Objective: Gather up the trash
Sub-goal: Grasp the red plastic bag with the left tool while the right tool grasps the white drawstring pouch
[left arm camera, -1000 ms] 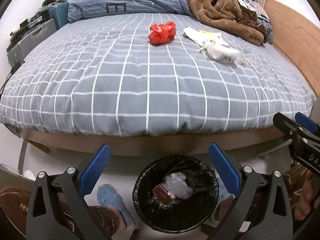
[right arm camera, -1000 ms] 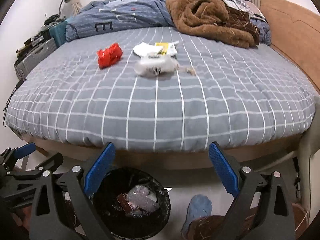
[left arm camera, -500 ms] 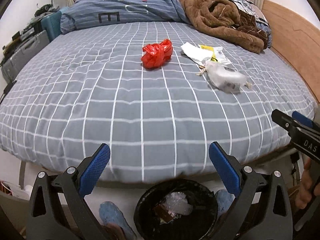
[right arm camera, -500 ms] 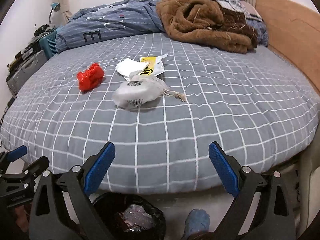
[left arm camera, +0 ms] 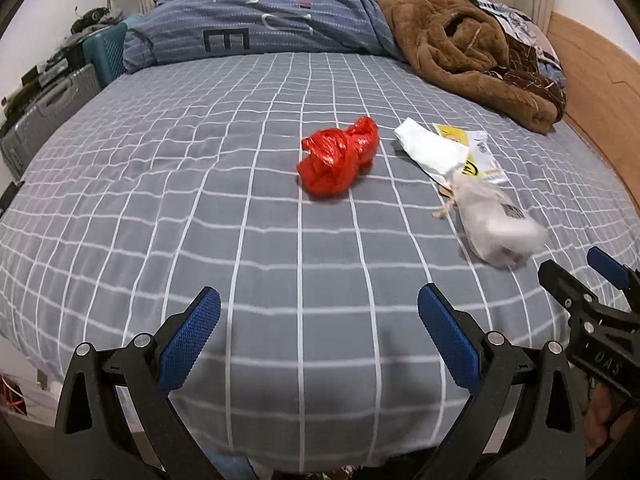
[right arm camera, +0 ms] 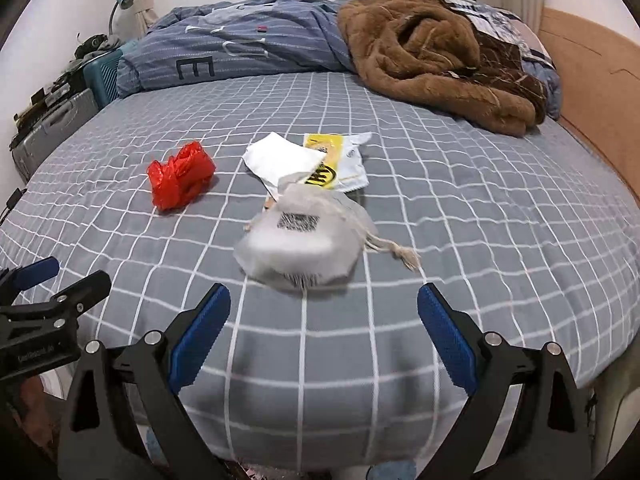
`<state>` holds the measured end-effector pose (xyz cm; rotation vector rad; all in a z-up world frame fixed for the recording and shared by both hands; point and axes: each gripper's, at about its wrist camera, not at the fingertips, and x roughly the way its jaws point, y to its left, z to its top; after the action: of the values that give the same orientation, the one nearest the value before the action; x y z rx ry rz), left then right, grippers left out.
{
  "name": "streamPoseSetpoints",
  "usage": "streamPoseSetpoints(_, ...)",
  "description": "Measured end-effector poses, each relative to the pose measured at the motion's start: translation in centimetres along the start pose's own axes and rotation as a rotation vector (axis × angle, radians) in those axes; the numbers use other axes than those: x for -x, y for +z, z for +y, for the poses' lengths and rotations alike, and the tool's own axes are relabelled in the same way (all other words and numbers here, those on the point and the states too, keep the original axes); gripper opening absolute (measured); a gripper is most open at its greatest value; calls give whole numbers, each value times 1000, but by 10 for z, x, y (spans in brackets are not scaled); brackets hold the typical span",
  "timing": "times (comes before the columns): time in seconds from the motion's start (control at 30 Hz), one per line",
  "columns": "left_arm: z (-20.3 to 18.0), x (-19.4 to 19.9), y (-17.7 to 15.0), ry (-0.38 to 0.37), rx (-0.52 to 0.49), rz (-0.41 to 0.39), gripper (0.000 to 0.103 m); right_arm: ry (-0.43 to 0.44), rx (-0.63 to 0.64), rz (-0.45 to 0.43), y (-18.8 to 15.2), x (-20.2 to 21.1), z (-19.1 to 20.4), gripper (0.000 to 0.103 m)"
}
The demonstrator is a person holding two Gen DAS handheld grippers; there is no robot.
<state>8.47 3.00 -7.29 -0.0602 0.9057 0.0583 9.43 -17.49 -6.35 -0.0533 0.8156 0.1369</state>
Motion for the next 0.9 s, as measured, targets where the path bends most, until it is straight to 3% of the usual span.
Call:
streamPoseSetpoints(0.4, 6, -34, 36, 14, 26, -8, 97, 12, 14, 1, 22, -24, 10, 91)
streamPoseSetpoints(0.9, -1, -86, 79, 26, 28, -11, 97, 29, 17, 76, 36, -66, 19, 87)
